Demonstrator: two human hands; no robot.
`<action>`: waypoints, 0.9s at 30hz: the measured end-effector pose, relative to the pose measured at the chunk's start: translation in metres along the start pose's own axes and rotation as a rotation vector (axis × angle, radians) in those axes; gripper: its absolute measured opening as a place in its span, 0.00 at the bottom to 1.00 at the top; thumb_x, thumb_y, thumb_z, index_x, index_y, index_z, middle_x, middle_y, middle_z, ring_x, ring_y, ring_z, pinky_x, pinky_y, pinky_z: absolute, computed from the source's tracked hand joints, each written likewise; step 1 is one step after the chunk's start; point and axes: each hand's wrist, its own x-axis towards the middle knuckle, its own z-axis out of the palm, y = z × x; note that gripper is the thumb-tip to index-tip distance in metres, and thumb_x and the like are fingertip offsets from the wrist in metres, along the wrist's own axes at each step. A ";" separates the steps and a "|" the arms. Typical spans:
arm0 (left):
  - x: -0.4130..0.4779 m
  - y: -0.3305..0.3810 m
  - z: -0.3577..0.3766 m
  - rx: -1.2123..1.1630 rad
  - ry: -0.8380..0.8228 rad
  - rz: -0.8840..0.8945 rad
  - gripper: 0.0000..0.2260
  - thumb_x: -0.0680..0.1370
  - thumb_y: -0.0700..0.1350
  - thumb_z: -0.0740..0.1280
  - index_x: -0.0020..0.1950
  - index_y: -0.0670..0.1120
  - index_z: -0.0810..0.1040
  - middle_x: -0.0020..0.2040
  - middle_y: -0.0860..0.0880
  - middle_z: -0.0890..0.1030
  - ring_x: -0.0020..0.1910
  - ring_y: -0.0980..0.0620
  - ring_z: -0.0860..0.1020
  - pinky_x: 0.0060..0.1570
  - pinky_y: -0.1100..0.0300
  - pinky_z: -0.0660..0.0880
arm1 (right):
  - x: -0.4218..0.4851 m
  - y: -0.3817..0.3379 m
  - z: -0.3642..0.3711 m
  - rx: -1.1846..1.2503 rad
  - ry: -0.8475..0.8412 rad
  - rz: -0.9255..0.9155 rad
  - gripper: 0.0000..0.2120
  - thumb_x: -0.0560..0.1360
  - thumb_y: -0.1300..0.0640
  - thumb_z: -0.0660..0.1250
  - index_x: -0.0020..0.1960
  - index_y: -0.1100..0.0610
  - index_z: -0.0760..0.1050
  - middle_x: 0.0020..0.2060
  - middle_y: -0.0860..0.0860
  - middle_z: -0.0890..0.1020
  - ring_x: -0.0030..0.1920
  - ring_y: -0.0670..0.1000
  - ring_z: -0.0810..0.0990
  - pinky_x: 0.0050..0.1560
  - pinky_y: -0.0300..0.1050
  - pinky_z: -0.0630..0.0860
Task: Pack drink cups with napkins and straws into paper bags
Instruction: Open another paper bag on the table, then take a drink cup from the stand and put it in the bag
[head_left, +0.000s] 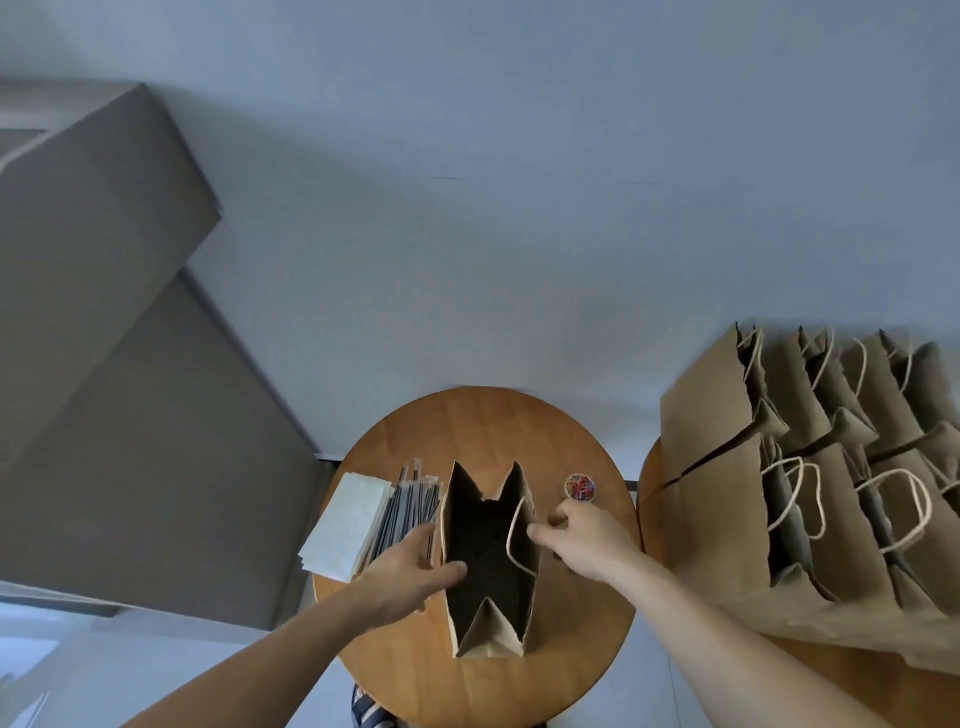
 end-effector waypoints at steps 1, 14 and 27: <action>-0.002 0.000 -0.007 -0.010 -0.055 0.015 0.45 0.68 0.70 0.69 0.78 0.59 0.51 0.59 0.54 0.78 0.49 0.54 0.82 0.45 0.64 0.79 | 0.000 0.000 -0.001 0.012 -0.008 -0.009 0.24 0.75 0.34 0.63 0.63 0.49 0.73 0.53 0.45 0.80 0.50 0.46 0.80 0.46 0.39 0.79; -0.021 0.075 -0.101 0.346 0.300 0.136 0.35 0.77 0.53 0.67 0.80 0.47 0.56 0.78 0.46 0.63 0.74 0.46 0.65 0.71 0.52 0.65 | 0.015 -0.075 -0.054 -0.016 0.144 -0.201 0.27 0.78 0.37 0.60 0.70 0.52 0.70 0.67 0.48 0.76 0.65 0.50 0.75 0.58 0.44 0.71; -0.140 0.120 -0.276 0.526 0.831 0.152 0.33 0.77 0.54 0.66 0.79 0.50 0.58 0.78 0.48 0.62 0.76 0.46 0.59 0.71 0.47 0.63 | 0.001 -0.280 -0.123 -0.173 0.234 -0.545 0.29 0.78 0.40 0.63 0.72 0.56 0.68 0.71 0.53 0.71 0.69 0.54 0.72 0.67 0.50 0.70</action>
